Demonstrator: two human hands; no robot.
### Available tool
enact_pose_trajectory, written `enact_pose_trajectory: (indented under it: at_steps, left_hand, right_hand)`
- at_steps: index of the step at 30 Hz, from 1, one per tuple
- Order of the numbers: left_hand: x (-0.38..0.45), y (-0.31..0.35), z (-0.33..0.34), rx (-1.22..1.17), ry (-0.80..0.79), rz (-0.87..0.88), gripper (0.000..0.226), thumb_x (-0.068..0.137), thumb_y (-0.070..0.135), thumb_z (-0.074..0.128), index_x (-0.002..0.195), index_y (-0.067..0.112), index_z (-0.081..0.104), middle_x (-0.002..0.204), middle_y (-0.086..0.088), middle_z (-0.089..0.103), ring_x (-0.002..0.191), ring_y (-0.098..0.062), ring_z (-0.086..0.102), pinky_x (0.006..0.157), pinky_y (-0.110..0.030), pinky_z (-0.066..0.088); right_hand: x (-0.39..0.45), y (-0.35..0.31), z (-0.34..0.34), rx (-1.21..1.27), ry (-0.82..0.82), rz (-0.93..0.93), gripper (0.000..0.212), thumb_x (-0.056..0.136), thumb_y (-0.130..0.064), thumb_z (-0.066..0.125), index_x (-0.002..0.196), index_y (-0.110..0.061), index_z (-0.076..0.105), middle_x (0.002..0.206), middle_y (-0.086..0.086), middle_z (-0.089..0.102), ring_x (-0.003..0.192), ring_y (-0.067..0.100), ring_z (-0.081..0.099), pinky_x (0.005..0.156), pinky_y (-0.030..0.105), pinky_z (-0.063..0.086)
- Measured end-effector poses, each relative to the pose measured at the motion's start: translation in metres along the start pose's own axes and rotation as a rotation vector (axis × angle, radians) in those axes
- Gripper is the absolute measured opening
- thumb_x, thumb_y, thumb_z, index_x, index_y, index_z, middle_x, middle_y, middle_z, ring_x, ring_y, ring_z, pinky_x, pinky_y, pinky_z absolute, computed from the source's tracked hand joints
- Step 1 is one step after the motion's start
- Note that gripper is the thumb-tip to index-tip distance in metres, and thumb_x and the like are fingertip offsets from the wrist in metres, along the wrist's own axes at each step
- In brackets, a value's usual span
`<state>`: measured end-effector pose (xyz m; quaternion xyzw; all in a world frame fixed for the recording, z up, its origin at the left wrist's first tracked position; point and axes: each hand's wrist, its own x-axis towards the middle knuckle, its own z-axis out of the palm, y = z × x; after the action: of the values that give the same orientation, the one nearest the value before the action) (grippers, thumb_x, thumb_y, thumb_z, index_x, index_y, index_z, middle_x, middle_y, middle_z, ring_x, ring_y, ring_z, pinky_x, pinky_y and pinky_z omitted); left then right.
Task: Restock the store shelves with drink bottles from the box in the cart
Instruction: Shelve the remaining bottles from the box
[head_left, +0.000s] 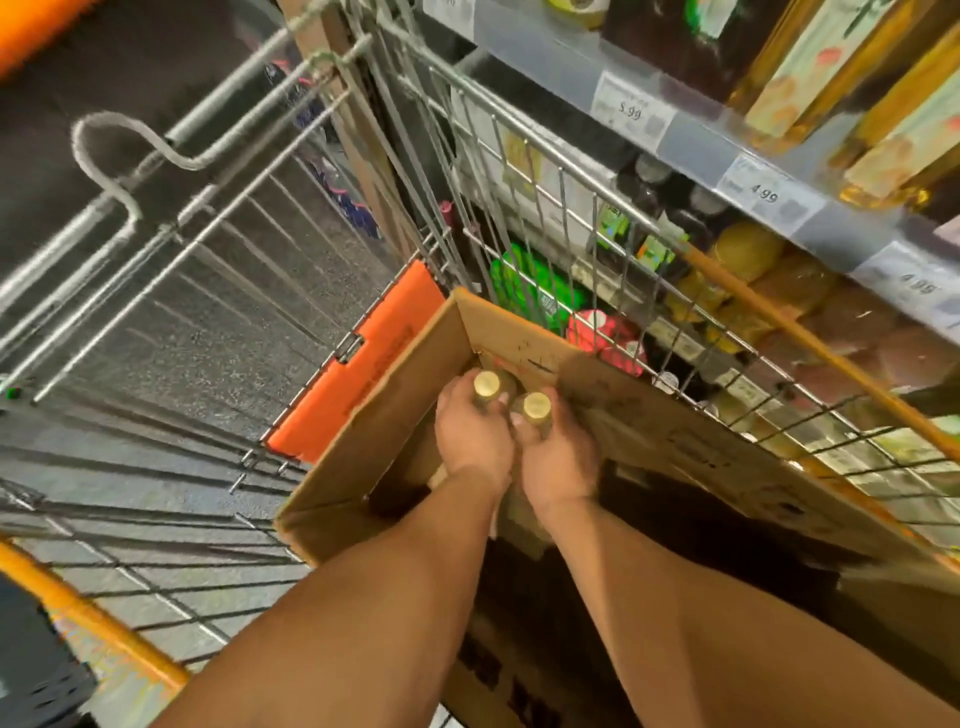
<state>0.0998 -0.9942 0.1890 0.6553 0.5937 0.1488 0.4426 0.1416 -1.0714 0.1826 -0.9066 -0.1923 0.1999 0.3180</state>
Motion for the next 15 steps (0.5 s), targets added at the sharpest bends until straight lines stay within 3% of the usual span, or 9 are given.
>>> enact_pose_trajectory:
  at_steps: [3, 5, 8, 11, 15]
  left_hand:
    - [-0.012, 0.006, -0.011, 0.036, -0.034, 0.074, 0.034, 0.089, 0.018, 0.061, 0.123, 0.018, 0.062, 0.135, -0.005, 0.056, 0.128, -0.022, 0.047, 0.107, -0.036, 0.036]
    - [-0.025, 0.017, -0.022, 0.003, -0.033, 0.099, 0.026, 0.089, 0.020, 0.061, 0.114, 0.024, 0.062, 0.124, 0.002, 0.062, 0.120, -0.021, 0.053, 0.098, -0.030, 0.041]
    - [-0.048, 0.034, -0.044, -0.024, -0.015, 0.155, 0.018, 0.086, 0.024, 0.062, 0.096, 0.037, 0.056, 0.102, 0.008, 0.064, 0.101, -0.020, 0.059, 0.084, -0.028, 0.043]
    - [-0.078, 0.052, -0.070, -0.010, 0.013, 0.227, 0.018, 0.087, 0.027, 0.063, 0.103, 0.033, 0.058, 0.106, 0.007, 0.065, 0.100, -0.017, 0.058, 0.088, -0.029, 0.044]
    - [-0.136, 0.090, -0.113, -0.022, 0.019, 0.313, 0.030, 0.088, 0.030, 0.064, 0.117, 0.025, 0.059, 0.112, 0.004, 0.064, 0.102, -0.019, 0.057, 0.093, -0.032, 0.045]
  right_hand:
    - [-0.007, -0.001, -0.016, 0.056, -0.020, 0.048, 0.040, 0.088, -0.037, 0.061, 0.126, -0.032, 0.051, 0.115, 0.003, 0.065, 0.103, 0.027, 0.060, 0.081, 0.030, 0.046]
    - [-0.015, -0.004, -0.030, 0.036, -0.024, 0.035, 0.038, 0.087, -0.040, 0.061, 0.123, -0.033, 0.050, 0.111, -0.001, 0.066, 0.100, 0.026, 0.061, 0.076, 0.028, 0.044]
    - [-0.030, -0.011, -0.057, 0.083, -0.018, 0.019, 0.040, 0.086, -0.044, 0.061, 0.123, -0.031, 0.053, 0.108, -0.001, 0.068, 0.100, 0.025, 0.061, 0.082, 0.032, 0.049]
    - [-0.055, -0.022, -0.097, 0.098, 0.006, -0.031, 0.041, 0.086, -0.053, 0.057, 0.122, -0.033, 0.054, 0.107, -0.002, 0.067, 0.100, 0.022, 0.060, 0.088, 0.037, 0.049]
    - [-0.104, -0.040, -0.176, 0.087, 0.104, -0.135, 0.041, 0.084, -0.057, 0.055, 0.115, -0.030, 0.057, 0.103, -0.003, 0.067, 0.097, 0.024, 0.061, 0.077, 0.034, 0.045]
